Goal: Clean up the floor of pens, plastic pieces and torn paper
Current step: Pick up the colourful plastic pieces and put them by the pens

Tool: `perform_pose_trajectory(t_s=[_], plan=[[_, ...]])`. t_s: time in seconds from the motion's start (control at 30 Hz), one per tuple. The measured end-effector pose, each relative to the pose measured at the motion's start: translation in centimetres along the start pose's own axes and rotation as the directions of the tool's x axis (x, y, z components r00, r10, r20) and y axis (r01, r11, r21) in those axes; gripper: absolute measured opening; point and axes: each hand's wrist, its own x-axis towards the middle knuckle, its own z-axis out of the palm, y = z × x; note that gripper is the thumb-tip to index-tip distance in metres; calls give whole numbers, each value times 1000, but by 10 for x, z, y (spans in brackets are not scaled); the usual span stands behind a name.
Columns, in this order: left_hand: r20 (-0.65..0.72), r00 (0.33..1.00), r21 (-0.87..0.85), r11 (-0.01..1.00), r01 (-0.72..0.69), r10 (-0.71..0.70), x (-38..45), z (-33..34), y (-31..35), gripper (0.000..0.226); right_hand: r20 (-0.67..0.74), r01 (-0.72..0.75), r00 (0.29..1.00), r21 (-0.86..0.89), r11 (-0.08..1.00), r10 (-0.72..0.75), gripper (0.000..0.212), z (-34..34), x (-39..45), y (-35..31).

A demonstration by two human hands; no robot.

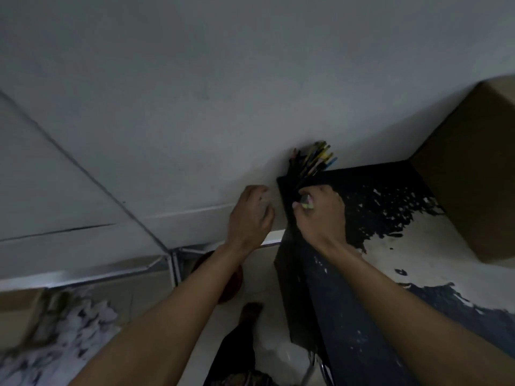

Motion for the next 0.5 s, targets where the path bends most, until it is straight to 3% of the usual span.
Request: perform_pose_trajectory(t_s=[0.33,0.5], plan=[[-332,927,147,961,234,-174,-141,-120,-8,32,223,258,925,228,939,-308,28,37,-86,-108],[-519,807,134,907,400,-280,-219,-185,-21,36,389,394,755,374,839,-528,32,73,-134,-175]])
